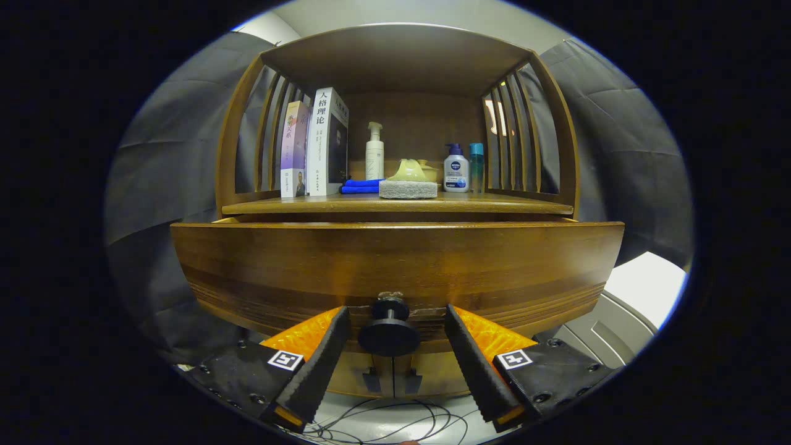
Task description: Pull open the drawer, take out the items inside it, and place them on the countertop above the cabinet.
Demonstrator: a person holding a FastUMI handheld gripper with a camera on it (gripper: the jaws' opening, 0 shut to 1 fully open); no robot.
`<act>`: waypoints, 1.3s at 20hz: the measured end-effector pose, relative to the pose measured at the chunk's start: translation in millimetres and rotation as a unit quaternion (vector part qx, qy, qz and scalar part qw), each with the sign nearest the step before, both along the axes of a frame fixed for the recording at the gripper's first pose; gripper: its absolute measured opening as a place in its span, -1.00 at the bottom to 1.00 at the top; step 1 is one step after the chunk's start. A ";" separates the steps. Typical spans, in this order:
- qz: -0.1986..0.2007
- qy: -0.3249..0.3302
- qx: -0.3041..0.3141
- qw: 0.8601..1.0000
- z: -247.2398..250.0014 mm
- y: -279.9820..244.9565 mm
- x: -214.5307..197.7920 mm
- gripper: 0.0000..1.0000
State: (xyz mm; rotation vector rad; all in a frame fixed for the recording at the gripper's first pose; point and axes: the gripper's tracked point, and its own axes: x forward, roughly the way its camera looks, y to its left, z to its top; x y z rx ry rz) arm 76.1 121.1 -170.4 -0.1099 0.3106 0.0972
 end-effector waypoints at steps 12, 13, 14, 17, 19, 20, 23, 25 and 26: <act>-0.005 0.023 0.006 1.000 -19.9 8.9 38.5 0.95; -0.005 0.030 0.005 1.000 -22.9 9.2 46.9 0.98; -0.005 0.021 0.007 1.000 -21.0 8.7 46.6 0.96; -0.007 0.026 0.009 1.000 -25.1 10.6 58.0 0.97; -0.008 0.024 0.008 1.000 -24.6 12.4 66.6 0.96; -0.008 0.022 0.008 1.000 -24.1 12.6 70.9 0.96; -0.008 0.026 0.010 1.000 -24.8 13.0 80.5 0.96; -0.008 0.020 0.006 1.000 -24.4 13.6 81.6 0.96; -0.007 0.015 0.001 1.000 -25.8 13.3 81.2 0.96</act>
